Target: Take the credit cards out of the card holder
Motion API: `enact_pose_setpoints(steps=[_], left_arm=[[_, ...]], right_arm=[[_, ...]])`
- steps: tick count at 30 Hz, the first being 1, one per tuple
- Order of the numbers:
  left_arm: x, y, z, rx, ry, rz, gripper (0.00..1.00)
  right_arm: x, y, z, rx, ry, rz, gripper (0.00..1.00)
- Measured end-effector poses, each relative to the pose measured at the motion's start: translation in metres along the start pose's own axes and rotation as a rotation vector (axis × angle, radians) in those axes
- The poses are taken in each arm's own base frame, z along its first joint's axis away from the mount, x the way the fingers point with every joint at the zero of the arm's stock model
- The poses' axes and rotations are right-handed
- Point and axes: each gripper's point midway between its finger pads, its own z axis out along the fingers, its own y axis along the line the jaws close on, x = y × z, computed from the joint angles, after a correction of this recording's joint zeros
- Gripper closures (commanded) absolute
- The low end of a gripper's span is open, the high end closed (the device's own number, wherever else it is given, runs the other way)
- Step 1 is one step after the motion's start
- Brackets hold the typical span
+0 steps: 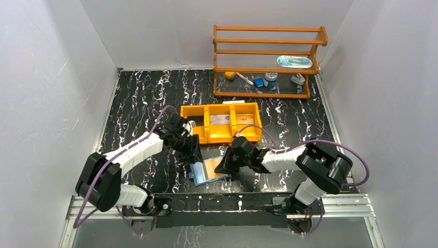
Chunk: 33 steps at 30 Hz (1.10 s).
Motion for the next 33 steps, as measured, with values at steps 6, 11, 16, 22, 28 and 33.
enact_pose_setpoints(steps=[6, 11, 16, 22, 28, 33], left_arm=[[-0.011, -0.029, -0.012, 0.116, -0.023, 0.03, 0.55], [-0.004, -0.038, -0.005, 0.175, 0.012, 0.015, 0.58], [0.017, -0.01, 0.022, 0.096, 0.083, -0.057, 0.64], [0.035, -0.001, 0.035, 0.082, 0.145, -0.12, 0.66], [0.033, 0.001, 0.035, 0.062, 0.123, -0.112, 0.7], [0.034, 0.003, 0.035, 0.049, 0.123, -0.11, 0.76]], right_arm=[[0.0, 0.001, 0.0, -0.002, 0.001, 0.004, 0.95], [0.0, 0.001, 0.0, -0.004, 0.001, 0.006, 0.94], [0.0, 0.001, 0.0, -0.005, 0.002, 0.006, 0.93], [0.001, 0.002, 0.0, -0.011, 0.003, 0.009, 0.92], [0.001, 0.001, -0.001, -0.021, -0.001, 0.019, 0.83], [0.004, 0.004, -0.001, -0.048, 0.013, 0.019, 0.75]])
